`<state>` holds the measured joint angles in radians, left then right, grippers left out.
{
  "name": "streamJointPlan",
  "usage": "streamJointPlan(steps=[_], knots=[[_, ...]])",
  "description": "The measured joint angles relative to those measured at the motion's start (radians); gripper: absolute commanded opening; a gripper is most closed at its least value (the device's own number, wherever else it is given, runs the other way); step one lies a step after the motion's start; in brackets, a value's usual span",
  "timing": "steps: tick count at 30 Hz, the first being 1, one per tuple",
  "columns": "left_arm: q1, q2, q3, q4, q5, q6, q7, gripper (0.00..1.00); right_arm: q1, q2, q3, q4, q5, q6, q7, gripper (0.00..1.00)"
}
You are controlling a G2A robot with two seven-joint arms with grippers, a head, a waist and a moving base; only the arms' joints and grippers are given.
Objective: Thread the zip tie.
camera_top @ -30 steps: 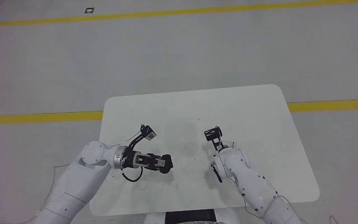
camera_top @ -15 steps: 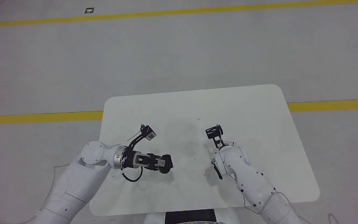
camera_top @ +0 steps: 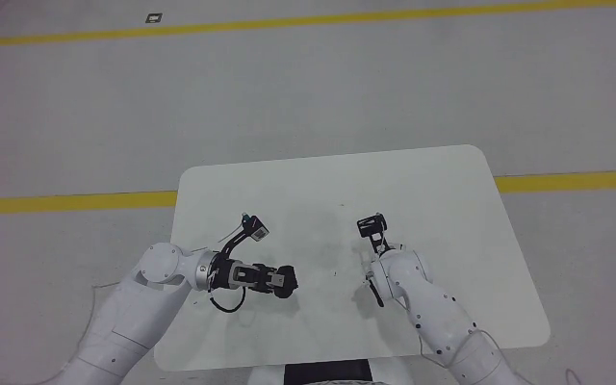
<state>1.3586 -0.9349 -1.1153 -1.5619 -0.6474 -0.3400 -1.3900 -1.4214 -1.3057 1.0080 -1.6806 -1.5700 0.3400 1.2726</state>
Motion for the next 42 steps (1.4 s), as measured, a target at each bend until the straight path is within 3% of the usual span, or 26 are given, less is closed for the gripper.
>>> streamJointPlan(steps=[12,16,23,42], knots=[[0.000,0.000,0.000,0.000,0.000,0.000,0.000,0.00,0.006,0.006,-0.016,0.010,0.000,0.000,0.011,0.12],[0.000,0.000,0.000,0.000,0.000,0.000,0.000,0.00,0.012,0.004,-0.021,0.022,0.000,0.000,0.018,0.00],[0.000,0.000,0.000,0.000,0.000,0.000,0.000,0.00,0.018,0.001,-0.024,0.026,0.000,0.000,0.023,0.00],[0.000,0.000,0.000,0.000,0.000,0.000,0.000,0.00,-0.047,0.034,0.014,-0.158,0.000,0.000,0.042,0.00]])
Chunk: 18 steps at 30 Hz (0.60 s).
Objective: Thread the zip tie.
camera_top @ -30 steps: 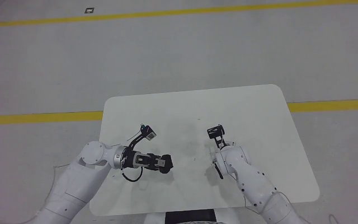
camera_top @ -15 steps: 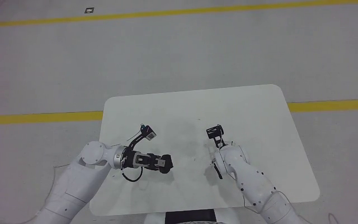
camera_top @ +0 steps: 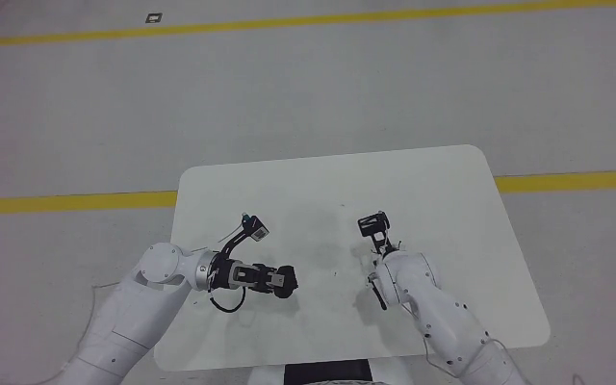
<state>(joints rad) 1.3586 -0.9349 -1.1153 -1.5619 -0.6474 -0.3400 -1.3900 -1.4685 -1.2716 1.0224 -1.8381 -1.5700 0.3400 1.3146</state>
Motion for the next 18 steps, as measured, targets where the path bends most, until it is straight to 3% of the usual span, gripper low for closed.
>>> streamJointPlan(steps=[9,18], knots=[[0.000,0.000,0.000,0.000,0.000,0.000,0.000,0.00,-0.100,-0.023,0.101,-0.134,0.081,0.000,-0.064,0.00],[0.000,0.000,0.000,0.000,0.000,0.000,0.000,0.00,-0.175,-0.029,0.224,-0.237,0.349,-0.021,-0.148,0.00]])
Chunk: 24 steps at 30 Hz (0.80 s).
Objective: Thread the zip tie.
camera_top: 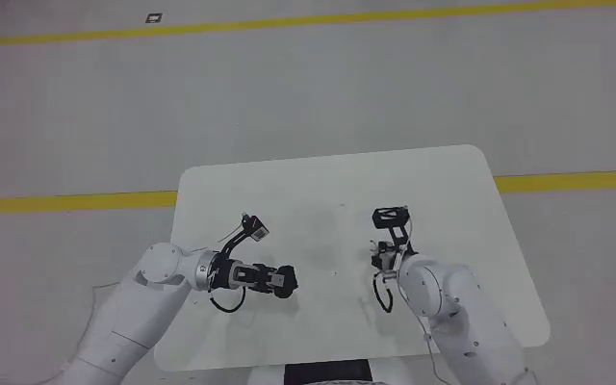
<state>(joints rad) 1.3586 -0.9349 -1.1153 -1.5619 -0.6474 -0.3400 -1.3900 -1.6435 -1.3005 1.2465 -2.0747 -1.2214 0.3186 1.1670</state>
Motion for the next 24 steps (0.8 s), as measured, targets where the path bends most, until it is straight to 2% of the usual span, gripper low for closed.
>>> streamJointPlan(steps=[4,18,20,24], knots=[[0.000,0.000,0.000,0.000,0.000,0.000,0.000,0.00,-0.018,0.002,0.044,-0.015,0.096,-0.031,-0.023,0.00],[0.000,0.000,0.000,0.000,0.000,0.000,0.000,0.00,-0.020,0.002,0.044,-0.011,0.099,-0.029,-0.029,0.00],[0.001,0.000,0.002,-0.002,0.003,0.002,0.005,0.00,-0.029,-0.001,0.055,-0.007,0.148,-0.016,-0.080,0.00],[0.005,-0.004,0.021,-0.012,0.024,0.005,0.072,0.00,-0.070,-0.007,0.096,-0.054,0.308,0.003,-0.213,0.00]])
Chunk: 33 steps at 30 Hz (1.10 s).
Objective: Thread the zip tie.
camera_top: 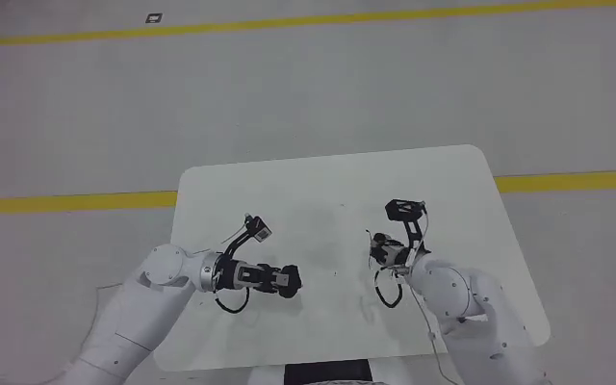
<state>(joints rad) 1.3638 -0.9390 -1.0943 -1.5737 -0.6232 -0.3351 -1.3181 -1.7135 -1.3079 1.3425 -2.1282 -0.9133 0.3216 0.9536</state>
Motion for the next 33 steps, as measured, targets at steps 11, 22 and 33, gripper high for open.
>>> streamJointPlan(steps=[11,22,33], knots=[[-0.010,-0.034,0.005,0.024,-0.007,-0.005,0.136,0.00,-0.200,-0.008,0.081,-0.086,0.389,-0.169,-0.377,0.00],[-0.083,-0.074,0.047,0.136,-0.001,-0.005,0.212,0.00,-0.202,-0.008,0.052,-0.043,0.514,-0.339,-0.484,0.00],[-0.083,-0.074,0.047,0.135,-0.002,-0.005,0.210,0.00,-0.202,-0.008,0.052,-0.044,0.512,-0.336,-0.484,0.00]])
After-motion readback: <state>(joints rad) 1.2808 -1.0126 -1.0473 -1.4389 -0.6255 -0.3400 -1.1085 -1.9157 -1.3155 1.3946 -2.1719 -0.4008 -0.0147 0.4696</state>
